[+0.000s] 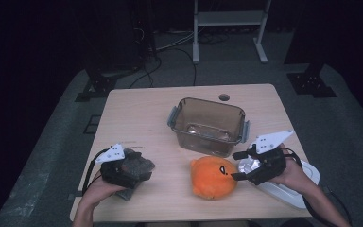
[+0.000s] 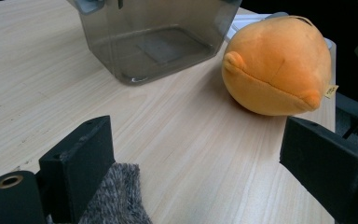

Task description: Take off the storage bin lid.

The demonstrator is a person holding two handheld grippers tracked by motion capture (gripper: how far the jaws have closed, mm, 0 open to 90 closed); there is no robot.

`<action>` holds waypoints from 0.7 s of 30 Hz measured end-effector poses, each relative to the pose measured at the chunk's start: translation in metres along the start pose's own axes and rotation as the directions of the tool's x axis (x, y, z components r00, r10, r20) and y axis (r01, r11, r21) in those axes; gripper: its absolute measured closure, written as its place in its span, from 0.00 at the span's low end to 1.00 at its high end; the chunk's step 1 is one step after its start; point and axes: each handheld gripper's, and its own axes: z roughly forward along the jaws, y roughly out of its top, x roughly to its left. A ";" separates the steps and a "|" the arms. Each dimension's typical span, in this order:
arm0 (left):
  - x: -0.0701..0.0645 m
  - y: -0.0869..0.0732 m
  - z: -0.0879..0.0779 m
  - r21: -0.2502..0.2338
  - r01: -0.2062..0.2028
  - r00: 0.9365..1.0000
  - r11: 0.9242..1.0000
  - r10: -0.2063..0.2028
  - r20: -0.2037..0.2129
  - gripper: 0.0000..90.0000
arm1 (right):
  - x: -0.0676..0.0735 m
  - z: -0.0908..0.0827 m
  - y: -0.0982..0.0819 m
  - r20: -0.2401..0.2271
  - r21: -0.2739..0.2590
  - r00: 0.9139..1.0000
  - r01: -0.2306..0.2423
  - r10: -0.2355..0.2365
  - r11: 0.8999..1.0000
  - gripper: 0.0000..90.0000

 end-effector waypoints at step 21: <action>0.000 0.000 -0.001 -0.001 0.000 1.000 1.000 0.000 0.003 0.09 | -0.008 0.050 0.019 -0.045 0.073 0.998 0.040 -0.037 0.997 0.32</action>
